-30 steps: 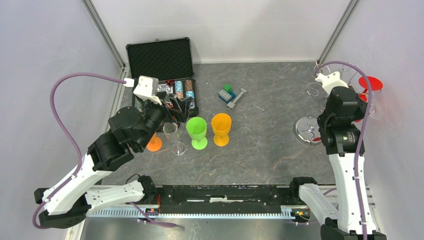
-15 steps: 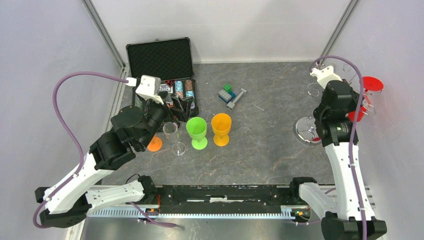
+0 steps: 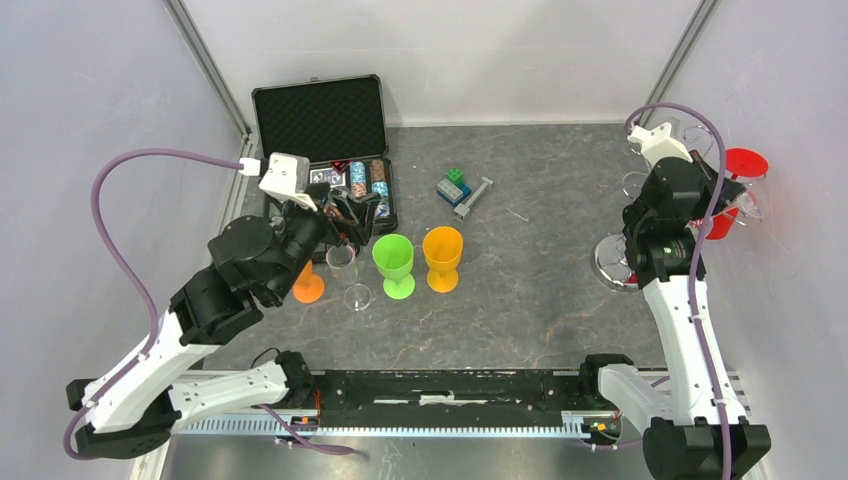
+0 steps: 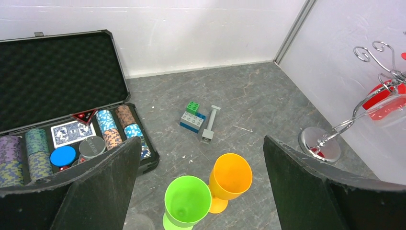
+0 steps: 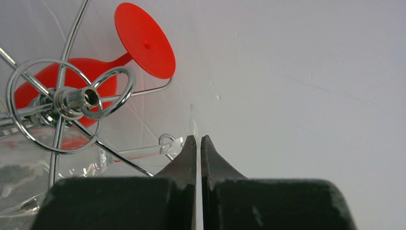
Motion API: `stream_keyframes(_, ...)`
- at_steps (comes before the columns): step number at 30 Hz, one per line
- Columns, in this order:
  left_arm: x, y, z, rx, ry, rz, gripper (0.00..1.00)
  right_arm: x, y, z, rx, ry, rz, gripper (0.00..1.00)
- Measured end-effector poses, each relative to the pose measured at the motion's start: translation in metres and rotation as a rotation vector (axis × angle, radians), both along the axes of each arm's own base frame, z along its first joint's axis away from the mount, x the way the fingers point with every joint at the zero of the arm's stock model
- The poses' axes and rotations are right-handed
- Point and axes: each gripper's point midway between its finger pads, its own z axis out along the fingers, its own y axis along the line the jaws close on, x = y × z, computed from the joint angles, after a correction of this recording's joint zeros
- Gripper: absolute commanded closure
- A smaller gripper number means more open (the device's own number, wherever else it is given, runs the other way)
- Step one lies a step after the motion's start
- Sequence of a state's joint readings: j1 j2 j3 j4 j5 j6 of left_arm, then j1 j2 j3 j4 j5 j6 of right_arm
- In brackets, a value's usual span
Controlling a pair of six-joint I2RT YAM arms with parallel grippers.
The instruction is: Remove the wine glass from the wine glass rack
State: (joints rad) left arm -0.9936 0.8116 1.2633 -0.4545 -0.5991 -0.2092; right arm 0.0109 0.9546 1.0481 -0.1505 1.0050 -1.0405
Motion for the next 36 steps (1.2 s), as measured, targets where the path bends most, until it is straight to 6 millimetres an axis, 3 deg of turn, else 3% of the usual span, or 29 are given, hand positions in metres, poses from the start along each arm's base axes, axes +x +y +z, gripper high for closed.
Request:
stream_keyframes(14,-0.006,0.007,0.007,-0.028,-0.015,-0.007,0.0,-0.006,-0.001,0.003,-0.019,0.01,-0.016,1.0)
stream_keyframes(19,-0.006,0.007,0.007,-0.028,-0.015,-0.007,0.0,0.0,-0.002,-0.013,-0.056,0.076,-0.015,1.0)
stream_keyframes(36,-0.005,0.006,0.008,-0.04,-0.025,-0.006,0.0,0.015,-0.004,-0.003,-0.143,0.118,-0.014,1.0)
